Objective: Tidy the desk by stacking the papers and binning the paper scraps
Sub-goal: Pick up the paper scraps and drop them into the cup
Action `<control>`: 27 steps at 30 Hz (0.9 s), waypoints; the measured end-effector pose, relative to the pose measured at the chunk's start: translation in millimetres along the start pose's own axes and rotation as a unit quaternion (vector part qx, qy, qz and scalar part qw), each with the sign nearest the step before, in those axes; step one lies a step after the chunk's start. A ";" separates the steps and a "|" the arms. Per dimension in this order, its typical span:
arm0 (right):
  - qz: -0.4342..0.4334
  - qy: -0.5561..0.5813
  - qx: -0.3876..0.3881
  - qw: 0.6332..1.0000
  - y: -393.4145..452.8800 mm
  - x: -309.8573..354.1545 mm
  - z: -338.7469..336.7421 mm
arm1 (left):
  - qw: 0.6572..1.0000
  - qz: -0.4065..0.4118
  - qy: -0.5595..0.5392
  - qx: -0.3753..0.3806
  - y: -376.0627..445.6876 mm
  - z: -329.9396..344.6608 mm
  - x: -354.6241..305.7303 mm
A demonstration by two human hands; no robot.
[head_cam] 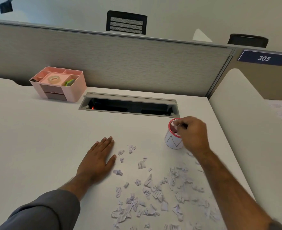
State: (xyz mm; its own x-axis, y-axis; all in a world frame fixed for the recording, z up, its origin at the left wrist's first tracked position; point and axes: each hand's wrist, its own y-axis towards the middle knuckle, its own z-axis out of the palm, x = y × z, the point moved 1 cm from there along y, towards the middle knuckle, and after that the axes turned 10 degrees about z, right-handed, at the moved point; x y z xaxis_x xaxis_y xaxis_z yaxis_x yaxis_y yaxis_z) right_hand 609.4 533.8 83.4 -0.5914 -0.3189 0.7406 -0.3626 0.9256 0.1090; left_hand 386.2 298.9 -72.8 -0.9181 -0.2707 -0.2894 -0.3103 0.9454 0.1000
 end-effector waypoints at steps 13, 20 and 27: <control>0.025 -0.076 0.006 0.997 36.5 -7.8 -7.7 | 1.000 0.000 -0.003 0.000 1.4 1.3 0.9; -0.085 0.003 -0.019 0.996 -2.0 7.3 17.5 | 1.000 0.004 -0.010 -0.002 1.7 1.6 1.2; -0.082 -0.150 0.253 0.952 -55.2 -17.1 108.9 | 1.000 0.007 -0.020 -0.011 1.0 0.0 2.0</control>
State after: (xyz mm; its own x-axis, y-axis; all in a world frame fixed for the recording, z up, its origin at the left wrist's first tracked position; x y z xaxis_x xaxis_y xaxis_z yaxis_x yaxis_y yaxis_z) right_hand 561.0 465.9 -7.5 -0.6484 -0.5657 0.5094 -0.7239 0.6652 -0.1828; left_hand 384.1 299.2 -73.3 -0.9121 -0.2501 -0.3247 -0.3037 0.9445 0.1255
